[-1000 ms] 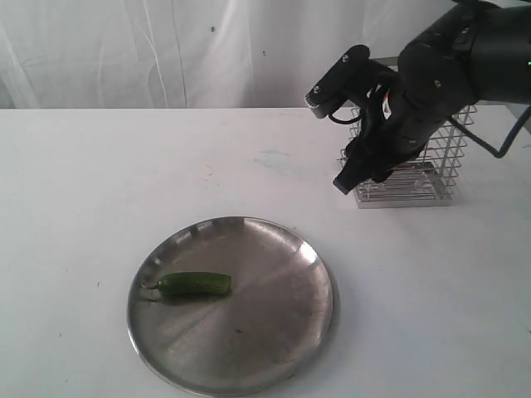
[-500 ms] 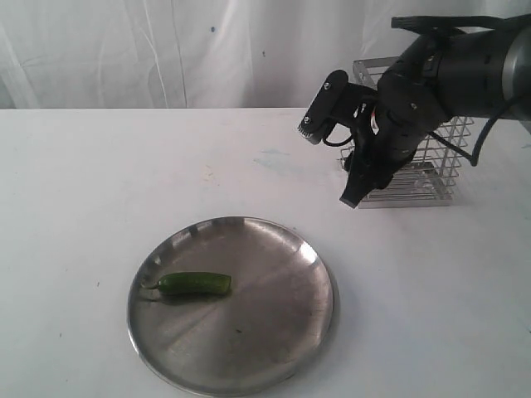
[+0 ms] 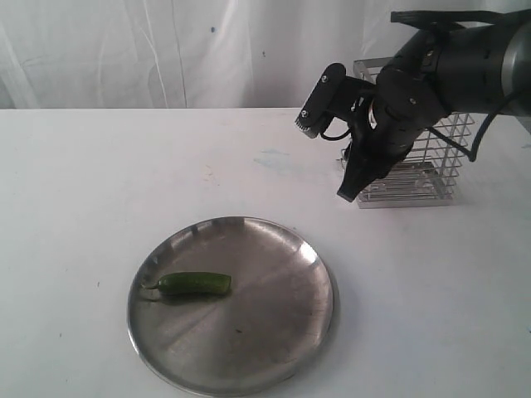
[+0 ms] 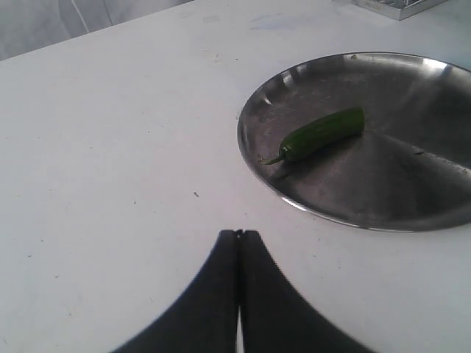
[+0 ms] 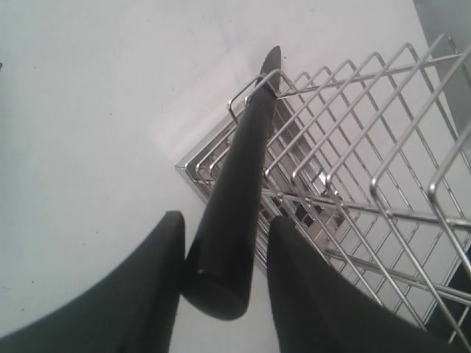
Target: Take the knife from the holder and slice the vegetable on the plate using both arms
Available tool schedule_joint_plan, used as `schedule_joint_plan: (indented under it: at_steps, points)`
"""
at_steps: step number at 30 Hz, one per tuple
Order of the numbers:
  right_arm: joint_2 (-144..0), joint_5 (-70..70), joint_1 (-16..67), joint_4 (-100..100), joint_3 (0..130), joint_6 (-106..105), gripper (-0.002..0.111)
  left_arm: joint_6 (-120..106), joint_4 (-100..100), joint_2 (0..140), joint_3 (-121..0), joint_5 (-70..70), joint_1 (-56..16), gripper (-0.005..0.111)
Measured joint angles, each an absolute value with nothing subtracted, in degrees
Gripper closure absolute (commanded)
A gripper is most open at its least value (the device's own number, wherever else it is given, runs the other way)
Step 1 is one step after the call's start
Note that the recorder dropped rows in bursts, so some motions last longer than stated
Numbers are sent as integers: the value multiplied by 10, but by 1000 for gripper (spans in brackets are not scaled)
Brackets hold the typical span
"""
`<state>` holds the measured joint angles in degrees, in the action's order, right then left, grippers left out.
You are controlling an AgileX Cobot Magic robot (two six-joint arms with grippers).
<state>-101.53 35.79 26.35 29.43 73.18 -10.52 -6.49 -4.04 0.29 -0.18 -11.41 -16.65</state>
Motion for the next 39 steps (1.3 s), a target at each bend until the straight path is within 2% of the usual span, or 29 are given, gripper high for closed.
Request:
schedule_joint_plan:
  at_steps: [4, 8, 13, 39]
  points:
    - [-1015, 359, 263, 294, 732, -105, 78, -65, -40, 3, -2, -114, -167, 107]
    - [-1015, 359, 263, 294, 732, -105, 96, -65, -40, 3, -2, -114, -167, 107]
    - [-1015, 361, 263, 296, 733, -104, 108, -65, -40, 3, -2, -114, -167, 107]
    - [-942, 429, 263, 190, 771, -51, 108, -65, -40, 3, -2, -114, -167, 107]
